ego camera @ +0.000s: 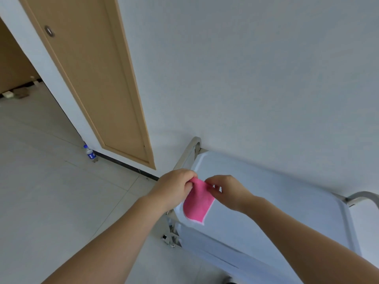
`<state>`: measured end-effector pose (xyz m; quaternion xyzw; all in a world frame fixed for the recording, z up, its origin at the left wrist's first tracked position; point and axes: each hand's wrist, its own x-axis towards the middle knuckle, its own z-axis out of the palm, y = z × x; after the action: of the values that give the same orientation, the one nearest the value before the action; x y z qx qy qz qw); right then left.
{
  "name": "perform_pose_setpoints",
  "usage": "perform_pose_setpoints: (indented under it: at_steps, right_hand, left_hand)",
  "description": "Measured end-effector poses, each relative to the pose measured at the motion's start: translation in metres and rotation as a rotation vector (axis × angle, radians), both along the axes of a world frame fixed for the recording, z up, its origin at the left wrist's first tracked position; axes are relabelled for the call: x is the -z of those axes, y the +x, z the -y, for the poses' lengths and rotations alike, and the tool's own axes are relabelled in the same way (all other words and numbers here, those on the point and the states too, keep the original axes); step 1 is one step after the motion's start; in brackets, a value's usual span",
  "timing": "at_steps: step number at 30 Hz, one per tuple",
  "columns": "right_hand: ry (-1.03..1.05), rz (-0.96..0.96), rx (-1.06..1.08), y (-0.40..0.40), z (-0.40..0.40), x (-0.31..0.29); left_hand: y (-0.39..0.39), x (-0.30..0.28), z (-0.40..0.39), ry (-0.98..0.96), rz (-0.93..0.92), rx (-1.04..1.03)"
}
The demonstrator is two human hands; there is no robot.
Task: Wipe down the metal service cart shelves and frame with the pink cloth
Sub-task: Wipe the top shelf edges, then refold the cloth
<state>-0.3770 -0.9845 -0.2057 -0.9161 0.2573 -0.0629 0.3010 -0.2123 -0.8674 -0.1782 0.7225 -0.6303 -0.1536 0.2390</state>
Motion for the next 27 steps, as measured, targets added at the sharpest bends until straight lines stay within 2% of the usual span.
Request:
perform_pose_setpoints:
  at_steps: [5, 11, 16, 20, 22, 27]
  right_hand:
    - [-0.179, 0.011, 0.01, 0.009, 0.025, 0.013]
    - [-0.027, -0.022, -0.117, 0.053, 0.036, 0.027]
    - [0.08, -0.073, -0.12, 0.087, 0.03, 0.046]
    - [0.079, -0.133, -0.105, 0.103, 0.018, 0.065]
    - [0.015, -0.196, -0.07, 0.113, 0.019, 0.076]
    - [-0.014, -0.338, 0.227, 0.121, 0.021, 0.094]
  left_hand:
    - [0.039, 0.014, 0.007, 0.055, 0.09, -0.072]
    - [0.087, 0.034, 0.005, 0.191, 0.124, -0.226]
    - [0.114, 0.054, -0.007, 0.211, 0.012, -0.366]
    - [0.132, 0.077, -0.02, 0.213, -0.062, -0.376]
    - [0.138, 0.091, -0.016, 0.21, -0.083, -0.349]
    - [0.144, 0.118, 0.013, 0.184, -0.164, -0.233]
